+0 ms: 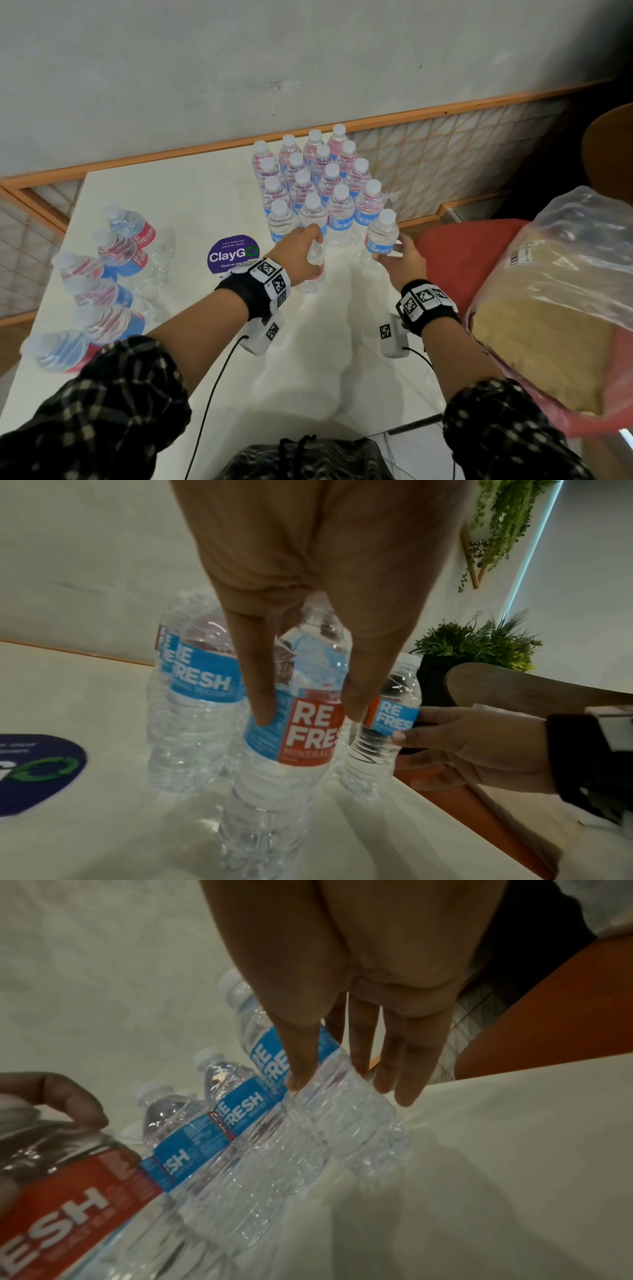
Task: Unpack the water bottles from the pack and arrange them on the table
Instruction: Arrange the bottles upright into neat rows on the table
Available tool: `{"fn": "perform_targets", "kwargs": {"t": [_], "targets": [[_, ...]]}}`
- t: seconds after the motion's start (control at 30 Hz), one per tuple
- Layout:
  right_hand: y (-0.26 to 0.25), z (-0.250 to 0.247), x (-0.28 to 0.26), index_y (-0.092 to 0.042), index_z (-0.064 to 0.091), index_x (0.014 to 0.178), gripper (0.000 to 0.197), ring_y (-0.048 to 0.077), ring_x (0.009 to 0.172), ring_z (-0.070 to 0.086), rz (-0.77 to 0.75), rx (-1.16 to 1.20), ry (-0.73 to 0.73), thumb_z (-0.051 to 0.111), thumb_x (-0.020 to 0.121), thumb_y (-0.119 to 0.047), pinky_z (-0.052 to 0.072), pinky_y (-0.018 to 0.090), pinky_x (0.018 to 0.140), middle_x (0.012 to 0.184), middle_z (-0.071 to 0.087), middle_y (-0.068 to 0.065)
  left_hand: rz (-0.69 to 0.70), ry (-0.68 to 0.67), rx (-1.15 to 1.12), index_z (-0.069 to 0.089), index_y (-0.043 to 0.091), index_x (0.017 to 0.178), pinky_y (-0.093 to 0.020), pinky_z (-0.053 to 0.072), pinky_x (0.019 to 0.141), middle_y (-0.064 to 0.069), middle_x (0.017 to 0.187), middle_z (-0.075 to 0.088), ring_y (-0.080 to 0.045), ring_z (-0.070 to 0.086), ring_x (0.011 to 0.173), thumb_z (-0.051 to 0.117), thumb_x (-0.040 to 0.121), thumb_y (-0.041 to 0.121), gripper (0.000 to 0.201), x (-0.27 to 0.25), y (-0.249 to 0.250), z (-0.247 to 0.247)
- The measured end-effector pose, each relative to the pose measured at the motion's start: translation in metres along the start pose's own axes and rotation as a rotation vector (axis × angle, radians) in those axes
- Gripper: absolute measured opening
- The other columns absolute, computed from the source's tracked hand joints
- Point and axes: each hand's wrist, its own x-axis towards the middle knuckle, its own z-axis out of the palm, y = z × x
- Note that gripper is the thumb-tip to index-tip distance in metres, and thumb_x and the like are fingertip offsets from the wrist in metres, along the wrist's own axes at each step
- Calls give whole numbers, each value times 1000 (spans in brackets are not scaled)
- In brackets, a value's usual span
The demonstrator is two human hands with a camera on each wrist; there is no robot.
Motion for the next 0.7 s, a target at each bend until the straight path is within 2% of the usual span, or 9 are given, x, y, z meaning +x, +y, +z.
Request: {"fn": "perform_targets", "kwargs": {"t": [0.1,0.2,0.3,0.4,0.43,0.5,0.6,0.7], "targets": [[-2,5,1,-15,48,129,57,17,93,57,4,25,24,75,79,-15,45,27,81,121,61,6,18,-2,-23,46,15,113,-29,37,75,-7,100,50,-26,49,91,72,75,22,46,6,14,6],[1,8,5,-16,49,127,56,20,93,58,-1,16,35,75,78,-18,48,31,82,119,62,6,42,-23,-63,45,16,117,-28,37,77,-10,108,52,-27,50,97,74,75,22,51,15,32,11],[5,8,6,-18,48,126,56,23,98,60,-1,31,30,76,77,-20,50,35,86,119,62,6,37,-41,-65,42,15,127,-30,40,87,-11,120,49,-27,49,108,76,73,25,65,22,44,10],[12,7,8,-18,43,133,63,23,108,56,3,61,-32,75,79,-19,47,34,93,124,57,5,-13,-59,35,41,15,127,-37,46,90,-9,120,53,-28,53,110,77,71,37,70,30,40,10],[14,8,9,-20,40,137,68,23,112,54,10,66,-64,75,79,-19,45,35,97,126,55,5,-35,-72,53,42,15,127,-37,46,89,-8,120,56,-28,55,110,76,71,41,70,30,38,11],[21,9,11,-24,34,142,74,22,119,51,36,63,-117,74,80,-24,42,38,103,130,52,6,-47,-74,18,46,13,127,-29,43,85,-8,118,60,-26,57,108,75,75,41,66,30,35,16],[29,13,14,-25,29,146,71,23,128,47,68,41,-157,67,86,-29,37,29,102,140,47,12,-62,-10,-79,52,9,121,-25,39,77,-8,108,63,-21,59,96,73,78,38,56,30,35,24],[34,15,15,-24,32,146,68,22,130,46,70,73,-147,65,87,-29,34,24,97,141,47,13,-80,-10,-46,46,10,128,-29,43,83,-9,116,62,-25,59,105,72,80,37,61,34,35,24]]}}
